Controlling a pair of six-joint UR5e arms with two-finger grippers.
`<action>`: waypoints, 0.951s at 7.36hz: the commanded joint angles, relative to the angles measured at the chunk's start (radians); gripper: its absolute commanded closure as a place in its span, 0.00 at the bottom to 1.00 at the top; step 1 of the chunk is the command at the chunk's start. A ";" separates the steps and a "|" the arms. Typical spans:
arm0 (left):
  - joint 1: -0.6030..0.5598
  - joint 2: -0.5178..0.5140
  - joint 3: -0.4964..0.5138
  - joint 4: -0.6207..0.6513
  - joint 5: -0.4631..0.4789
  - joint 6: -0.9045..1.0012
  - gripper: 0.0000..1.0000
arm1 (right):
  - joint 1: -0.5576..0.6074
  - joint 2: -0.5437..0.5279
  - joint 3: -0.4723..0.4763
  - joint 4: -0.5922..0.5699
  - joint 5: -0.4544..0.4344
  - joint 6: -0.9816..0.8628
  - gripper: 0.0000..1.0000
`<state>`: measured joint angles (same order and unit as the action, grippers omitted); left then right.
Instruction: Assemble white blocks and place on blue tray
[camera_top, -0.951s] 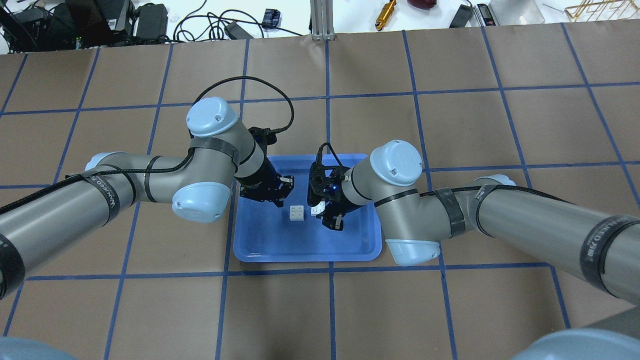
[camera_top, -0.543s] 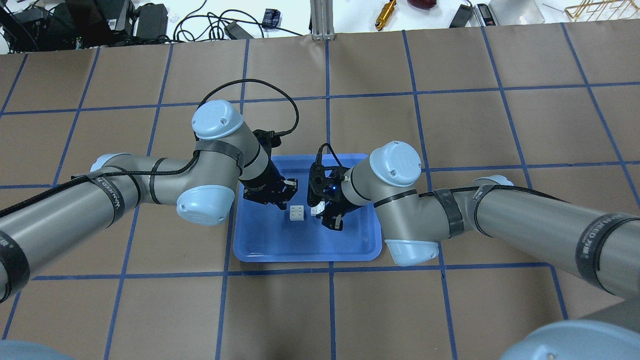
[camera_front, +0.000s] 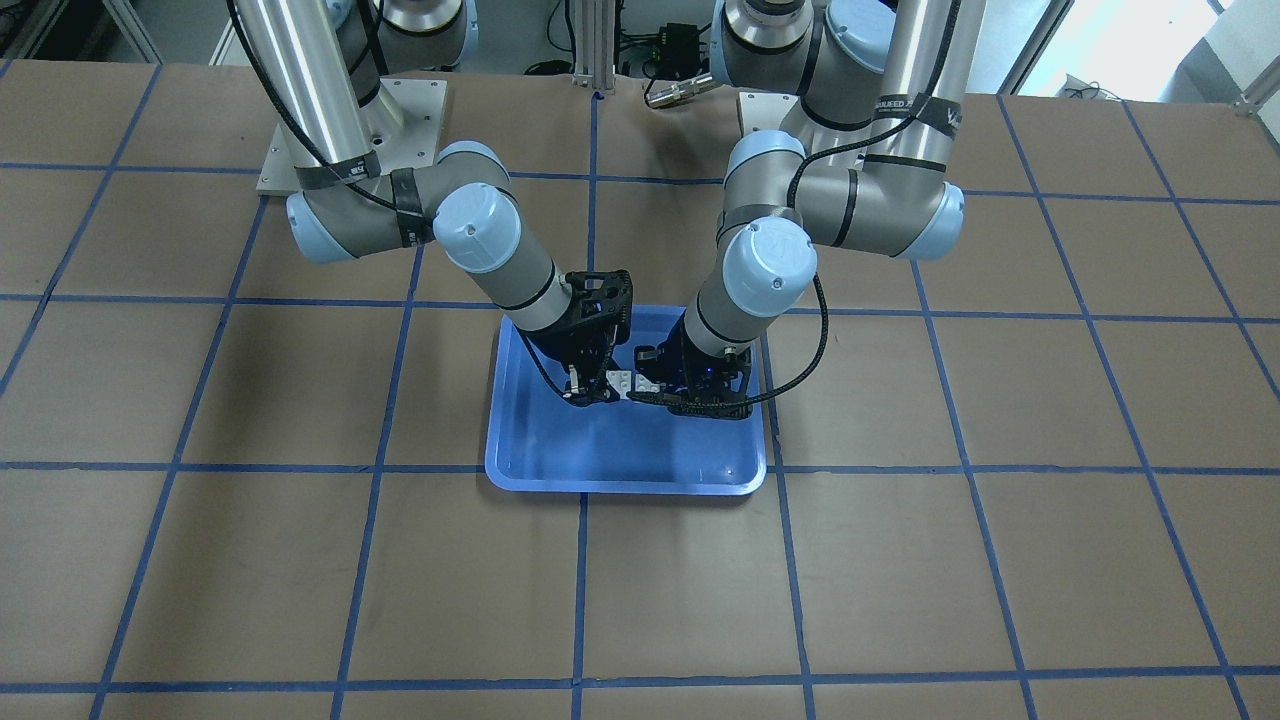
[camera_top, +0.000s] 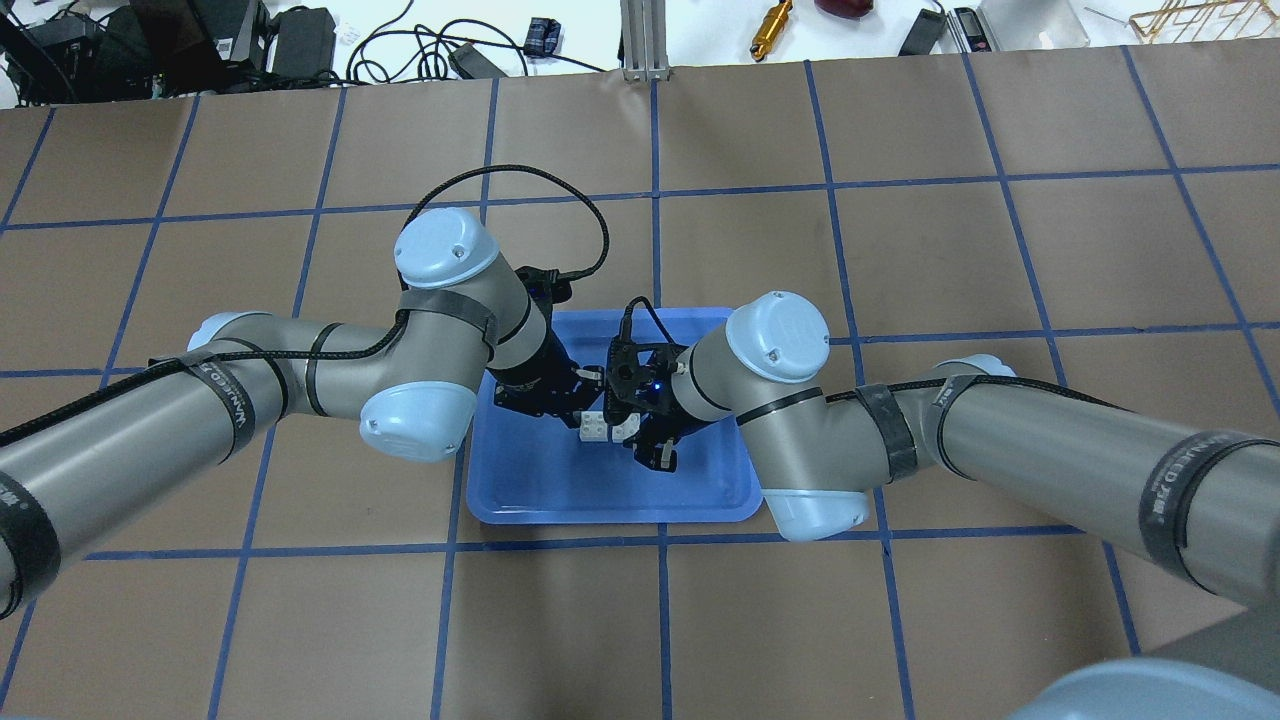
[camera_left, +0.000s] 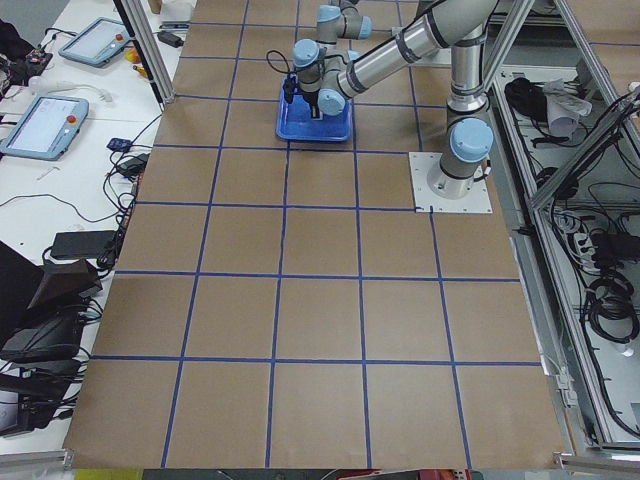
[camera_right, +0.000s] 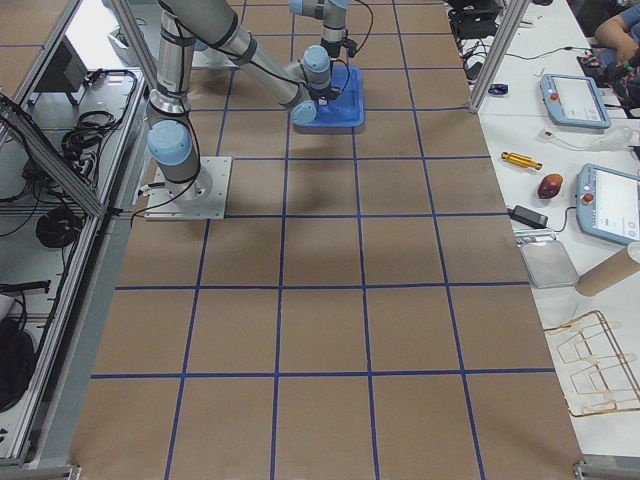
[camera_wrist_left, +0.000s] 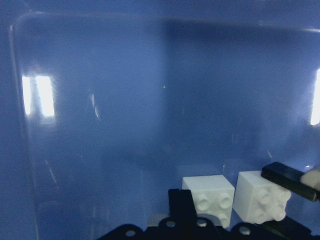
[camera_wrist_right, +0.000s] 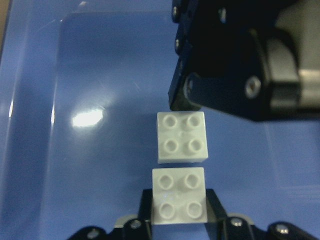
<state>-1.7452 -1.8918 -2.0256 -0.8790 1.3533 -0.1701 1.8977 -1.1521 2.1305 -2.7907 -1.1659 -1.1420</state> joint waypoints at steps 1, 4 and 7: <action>0.001 0.000 -0.007 0.000 0.001 -0.002 1.00 | 0.003 0.000 0.002 0.002 0.002 0.007 1.00; 0.001 0.000 -0.007 0.000 0.001 -0.002 1.00 | 0.003 0.000 0.000 0.006 0.003 0.036 0.95; -0.001 -0.007 -0.004 0.005 0.001 0.001 1.00 | 0.012 0.000 0.000 0.006 0.003 0.062 0.88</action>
<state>-1.7449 -1.8971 -2.0303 -0.8747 1.3545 -0.1712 1.9066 -1.1520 2.1301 -2.7849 -1.1628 -1.0859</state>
